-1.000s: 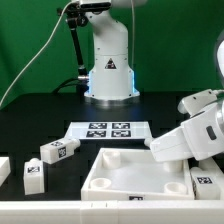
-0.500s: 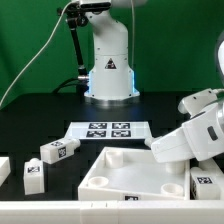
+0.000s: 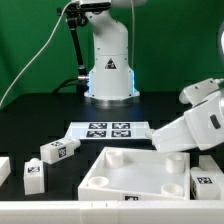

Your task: Assemble one leg

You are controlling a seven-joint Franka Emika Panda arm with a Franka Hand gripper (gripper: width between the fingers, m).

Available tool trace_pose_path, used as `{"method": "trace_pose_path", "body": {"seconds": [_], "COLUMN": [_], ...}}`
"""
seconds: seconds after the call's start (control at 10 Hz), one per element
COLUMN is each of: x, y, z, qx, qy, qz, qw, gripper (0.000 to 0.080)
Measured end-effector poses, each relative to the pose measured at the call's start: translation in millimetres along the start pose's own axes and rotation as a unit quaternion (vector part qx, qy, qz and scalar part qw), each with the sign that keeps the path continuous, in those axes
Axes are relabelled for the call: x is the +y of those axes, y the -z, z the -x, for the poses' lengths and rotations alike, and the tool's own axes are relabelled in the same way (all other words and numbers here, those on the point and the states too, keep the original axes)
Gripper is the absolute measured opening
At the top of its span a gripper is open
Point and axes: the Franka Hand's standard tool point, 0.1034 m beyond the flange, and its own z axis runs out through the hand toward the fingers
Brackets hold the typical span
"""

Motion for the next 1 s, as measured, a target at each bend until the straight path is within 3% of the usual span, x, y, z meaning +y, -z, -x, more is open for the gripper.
{"method": "trace_pose_path", "body": {"seconds": [0.2,0.3,0.5,0.6,0.8,1.0], "x": [4.0,6.3,15.1,18.5,32.7,50.6], "y": [14.8,19.9,27.7,30.2,54.2,81.9], "z": [22.8,23.4,14.0,18.7,39.6,62.7], "qx": [0.007,0.018,0.097,0.117,0.151,0.211], "qy": [0.008,0.016,0.012,0.014,0.013,-0.004], "qz": [-0.002,-0.001,0.014,0.016,0.006,0.022], "qw": [1.000,1.000,0.995,0.993,0.988,0.977], "gripper": [0.0274,0.0274,0.0275,0.0275,0.0275,0.0275]}}
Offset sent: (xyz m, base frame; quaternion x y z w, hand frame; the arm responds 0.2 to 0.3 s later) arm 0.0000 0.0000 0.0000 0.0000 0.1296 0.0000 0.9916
